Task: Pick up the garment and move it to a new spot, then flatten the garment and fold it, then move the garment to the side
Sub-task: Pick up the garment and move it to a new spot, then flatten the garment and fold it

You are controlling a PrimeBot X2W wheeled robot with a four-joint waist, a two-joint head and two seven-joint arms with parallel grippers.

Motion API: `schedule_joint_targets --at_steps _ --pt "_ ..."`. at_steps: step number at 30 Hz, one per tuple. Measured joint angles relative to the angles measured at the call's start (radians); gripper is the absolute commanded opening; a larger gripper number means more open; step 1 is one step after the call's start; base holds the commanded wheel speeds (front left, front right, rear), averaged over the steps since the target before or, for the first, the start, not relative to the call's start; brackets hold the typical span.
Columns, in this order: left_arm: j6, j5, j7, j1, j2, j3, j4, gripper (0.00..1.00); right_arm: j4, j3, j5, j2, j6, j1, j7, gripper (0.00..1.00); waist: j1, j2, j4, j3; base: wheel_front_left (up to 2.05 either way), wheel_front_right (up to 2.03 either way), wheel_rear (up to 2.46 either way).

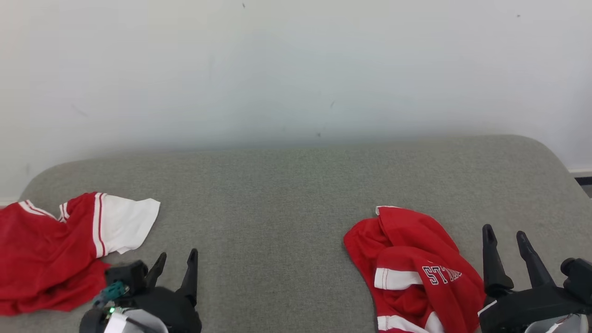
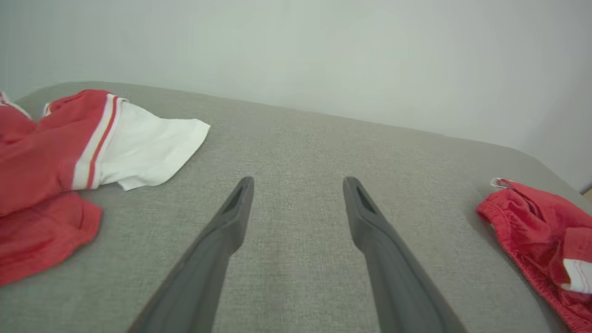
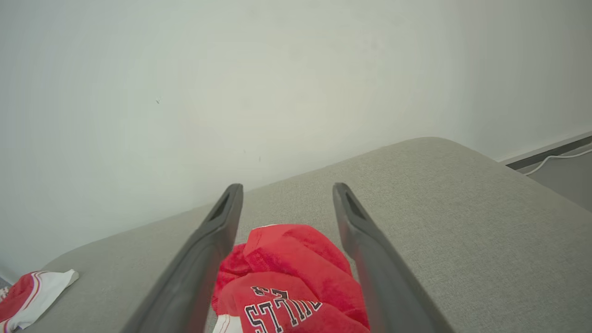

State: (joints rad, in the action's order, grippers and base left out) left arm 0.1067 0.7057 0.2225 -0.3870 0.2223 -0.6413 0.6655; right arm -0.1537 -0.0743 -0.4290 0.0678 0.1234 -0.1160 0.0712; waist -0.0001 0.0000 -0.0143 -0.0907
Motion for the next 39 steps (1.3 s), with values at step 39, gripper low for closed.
schedule_joint_targets --at_steps 39 --pt "-0.023 -0.23 -0.094 0.42 0.048 0.029 -0.617 1.0 0.071 -0.04 0.04 0.035 -0.018 -0.08 -0.087 1.0 0.0 0.0 0.027 -0.011 0.0 0.0 0.0"
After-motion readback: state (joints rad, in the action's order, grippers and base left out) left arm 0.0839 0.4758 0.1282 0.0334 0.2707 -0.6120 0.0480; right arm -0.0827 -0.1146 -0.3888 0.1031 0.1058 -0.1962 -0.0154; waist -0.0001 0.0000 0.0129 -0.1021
